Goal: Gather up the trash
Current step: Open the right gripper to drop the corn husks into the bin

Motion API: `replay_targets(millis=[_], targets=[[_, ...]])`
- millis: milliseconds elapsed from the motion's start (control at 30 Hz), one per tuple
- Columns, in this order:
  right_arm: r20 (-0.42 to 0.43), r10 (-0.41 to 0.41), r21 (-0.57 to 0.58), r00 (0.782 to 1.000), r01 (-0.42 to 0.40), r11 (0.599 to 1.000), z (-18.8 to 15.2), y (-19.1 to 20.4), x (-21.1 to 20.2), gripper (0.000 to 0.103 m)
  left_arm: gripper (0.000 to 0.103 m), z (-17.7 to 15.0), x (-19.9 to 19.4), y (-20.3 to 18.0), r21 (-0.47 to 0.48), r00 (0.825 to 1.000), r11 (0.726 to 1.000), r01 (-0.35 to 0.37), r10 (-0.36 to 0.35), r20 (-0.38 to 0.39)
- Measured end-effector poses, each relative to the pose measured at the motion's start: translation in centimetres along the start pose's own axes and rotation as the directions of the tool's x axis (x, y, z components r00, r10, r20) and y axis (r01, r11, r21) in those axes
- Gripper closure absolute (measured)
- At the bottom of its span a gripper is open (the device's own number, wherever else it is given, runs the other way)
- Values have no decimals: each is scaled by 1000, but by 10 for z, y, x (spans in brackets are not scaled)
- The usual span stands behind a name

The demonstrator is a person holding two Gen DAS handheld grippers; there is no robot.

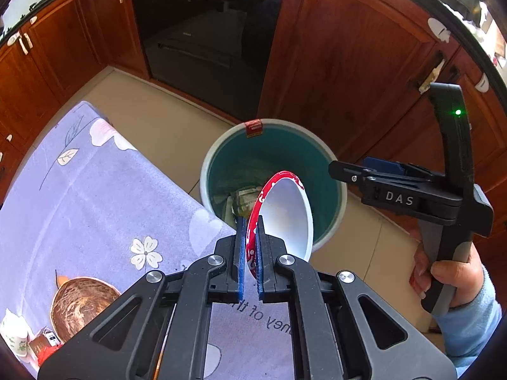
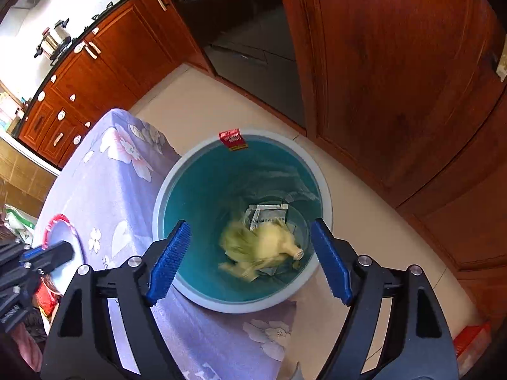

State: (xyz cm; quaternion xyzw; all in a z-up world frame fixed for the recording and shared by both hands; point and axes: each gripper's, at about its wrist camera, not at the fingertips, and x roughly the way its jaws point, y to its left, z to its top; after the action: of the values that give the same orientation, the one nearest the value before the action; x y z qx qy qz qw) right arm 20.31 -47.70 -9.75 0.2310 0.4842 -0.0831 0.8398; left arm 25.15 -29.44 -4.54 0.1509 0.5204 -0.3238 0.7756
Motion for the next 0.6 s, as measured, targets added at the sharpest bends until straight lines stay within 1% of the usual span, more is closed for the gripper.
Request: replay_targets(millis=[33,133,333,433,500,533,567,600], targets=[[4,-1,8,1000,1,1000,1,-1,-2,21,97,1,4,-1,4,1000,1000,4,-4,-8],[18,-1,29,1000,0,1000,3,-5,-7,16,97,6,18,-4,13,999,1000,18,-17,-32],[22,-12,64,1000,10,998,4,-13,-14,15,97,19,47,-14,40,997,999,29,-26,-79],[23,-16,71,1000,14,997,4,-16,-18,15,96,23,54,-20,58,996,998,30,-25,-88],[24,-18,76,1000,16,997,4,-19,-20,15,95,27,57,-23,54,995,998,26,-21,-96],[26,-20,77,999,18,997,4,-20,-22,15,92,28,59,-23,51,995,998,28,-23,-102],[27,-22,79,999,20,997,4,-21,-23,15,79,29,60,-23,47,994,998,31,-26,-107],[28,-23,80,999,21,997,4,-21,-24,14,51,30,59,-24,43,994,999,25,-21,-105]])
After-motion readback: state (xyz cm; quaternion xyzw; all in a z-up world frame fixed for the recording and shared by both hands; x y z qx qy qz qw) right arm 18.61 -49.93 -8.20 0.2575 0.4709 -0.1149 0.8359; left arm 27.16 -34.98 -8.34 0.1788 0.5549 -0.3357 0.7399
